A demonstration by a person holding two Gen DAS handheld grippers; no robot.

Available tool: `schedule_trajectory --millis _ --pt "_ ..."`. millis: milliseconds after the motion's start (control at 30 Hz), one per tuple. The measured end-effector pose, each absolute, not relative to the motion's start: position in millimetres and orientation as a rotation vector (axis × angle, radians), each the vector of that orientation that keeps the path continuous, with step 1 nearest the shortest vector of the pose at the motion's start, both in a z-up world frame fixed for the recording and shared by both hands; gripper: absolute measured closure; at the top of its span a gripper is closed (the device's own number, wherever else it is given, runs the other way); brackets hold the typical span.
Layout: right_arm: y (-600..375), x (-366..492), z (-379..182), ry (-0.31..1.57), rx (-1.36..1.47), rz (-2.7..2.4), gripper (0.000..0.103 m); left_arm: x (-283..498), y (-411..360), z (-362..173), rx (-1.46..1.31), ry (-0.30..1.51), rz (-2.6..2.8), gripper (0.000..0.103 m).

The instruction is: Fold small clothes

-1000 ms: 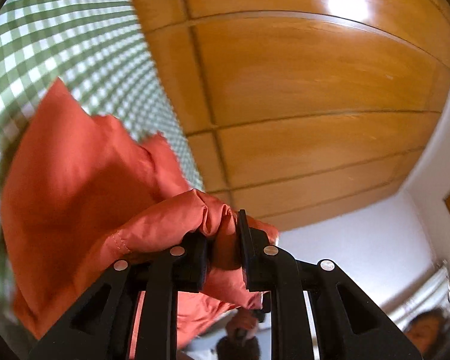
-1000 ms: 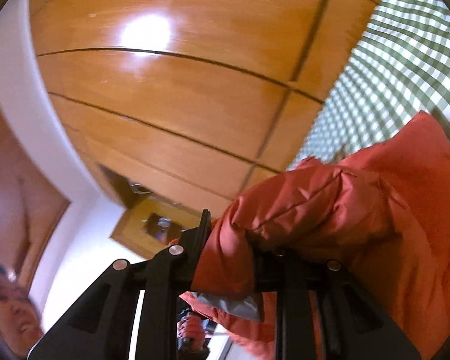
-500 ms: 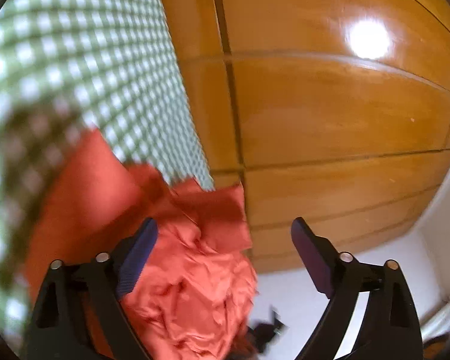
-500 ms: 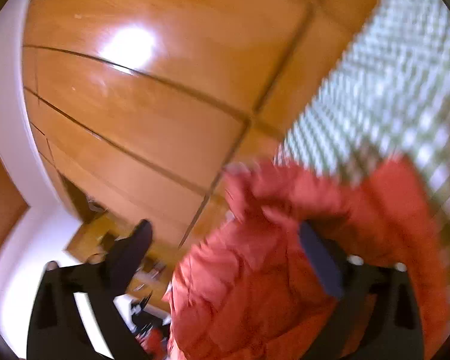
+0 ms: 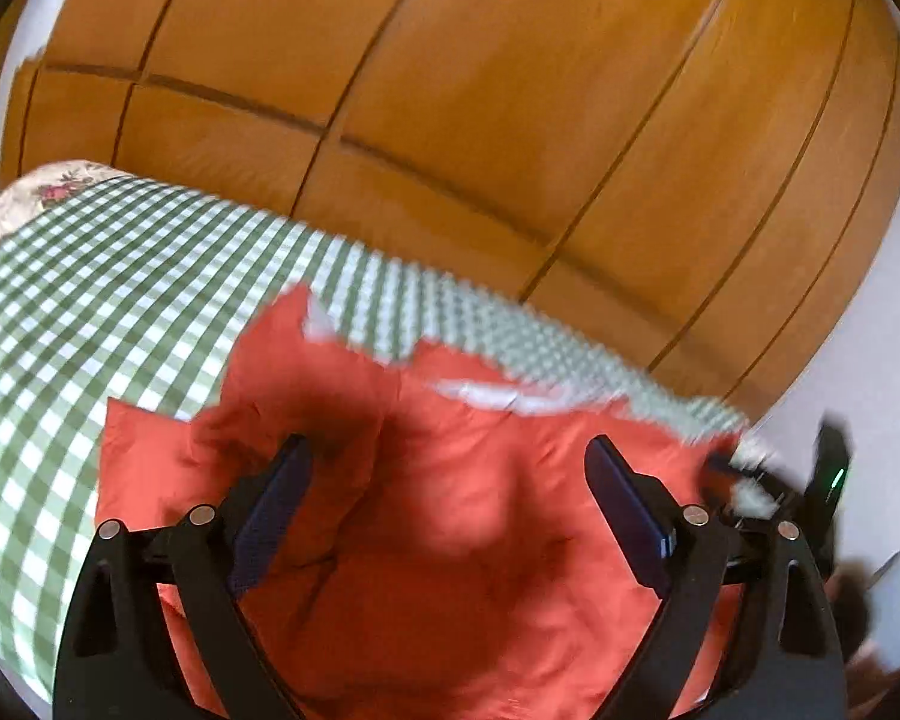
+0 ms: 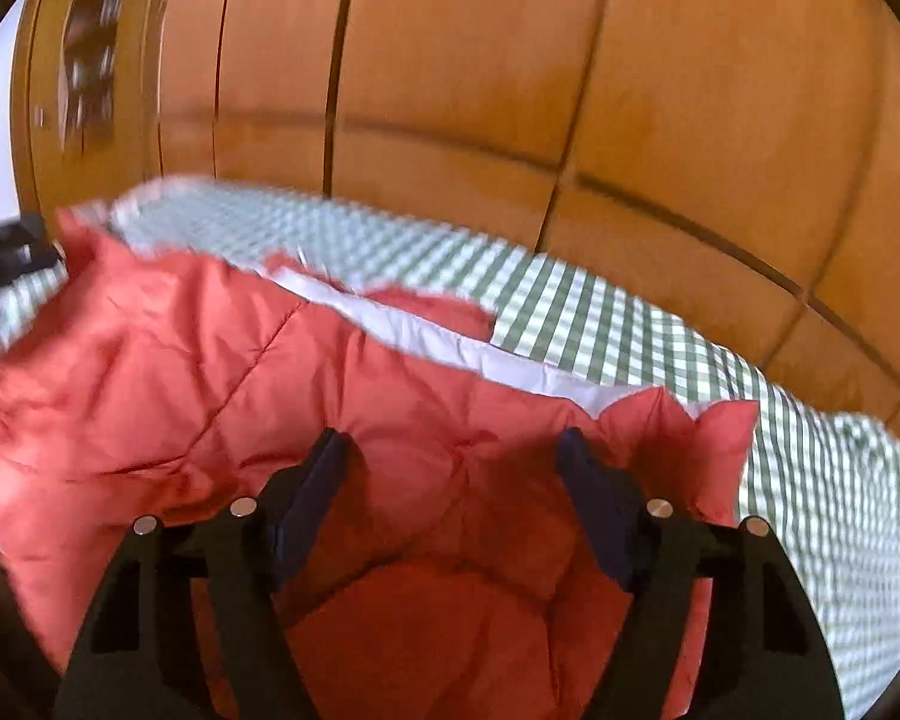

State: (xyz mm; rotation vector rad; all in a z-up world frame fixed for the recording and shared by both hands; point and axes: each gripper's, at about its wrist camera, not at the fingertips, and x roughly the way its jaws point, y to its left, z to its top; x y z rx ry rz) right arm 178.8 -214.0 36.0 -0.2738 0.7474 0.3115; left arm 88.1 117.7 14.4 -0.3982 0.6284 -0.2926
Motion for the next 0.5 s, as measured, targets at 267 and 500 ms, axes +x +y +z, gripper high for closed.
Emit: schedule_trajectory --millis 267,500 --pt "-272.2 236.7 -20.6 0.83 0.083 0.308 0.021 125.6 127.5 -41.4 -0.32 0.748 -0.174 0.012" --pt "-279.2 233.6 -29.5 0.805 0.146 0.339 0.018 124.9 132.3 -48.1 -0.314 0.744 -0.229 0.011"
